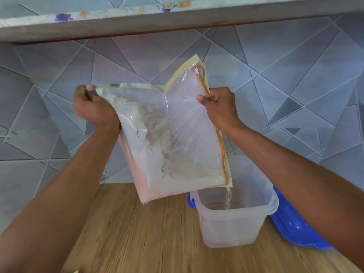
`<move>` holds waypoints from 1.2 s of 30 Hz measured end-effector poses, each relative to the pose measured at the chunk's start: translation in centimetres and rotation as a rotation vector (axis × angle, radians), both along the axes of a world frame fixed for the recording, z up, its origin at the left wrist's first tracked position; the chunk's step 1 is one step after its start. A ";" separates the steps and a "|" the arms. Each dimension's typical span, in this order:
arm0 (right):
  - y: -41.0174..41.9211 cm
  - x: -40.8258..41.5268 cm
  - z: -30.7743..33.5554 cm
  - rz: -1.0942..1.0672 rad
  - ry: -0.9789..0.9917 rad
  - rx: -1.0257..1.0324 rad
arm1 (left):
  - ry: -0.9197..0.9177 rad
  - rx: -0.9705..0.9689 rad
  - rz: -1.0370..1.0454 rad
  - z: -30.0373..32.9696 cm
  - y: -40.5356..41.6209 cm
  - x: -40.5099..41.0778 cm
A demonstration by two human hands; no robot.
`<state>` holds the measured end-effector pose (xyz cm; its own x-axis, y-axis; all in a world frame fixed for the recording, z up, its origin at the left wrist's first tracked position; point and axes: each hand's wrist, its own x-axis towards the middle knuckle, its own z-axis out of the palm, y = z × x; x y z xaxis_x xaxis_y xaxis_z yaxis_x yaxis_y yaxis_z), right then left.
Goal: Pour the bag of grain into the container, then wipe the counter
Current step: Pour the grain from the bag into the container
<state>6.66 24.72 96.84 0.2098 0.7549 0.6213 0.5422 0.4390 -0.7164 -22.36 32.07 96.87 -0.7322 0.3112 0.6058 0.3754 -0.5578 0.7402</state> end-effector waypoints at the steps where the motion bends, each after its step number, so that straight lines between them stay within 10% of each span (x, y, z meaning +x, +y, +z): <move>1: 0.0 0.1 0.0 0.010 -0.004 -0.004 | 0.006 0.001 0.005 0.1 0.1 0.1; 36: -0.3 5.0 -1.1 -0.050 0.022 -0.025 | 0.061 0.041 -0.082 4.1 -0.1 4.9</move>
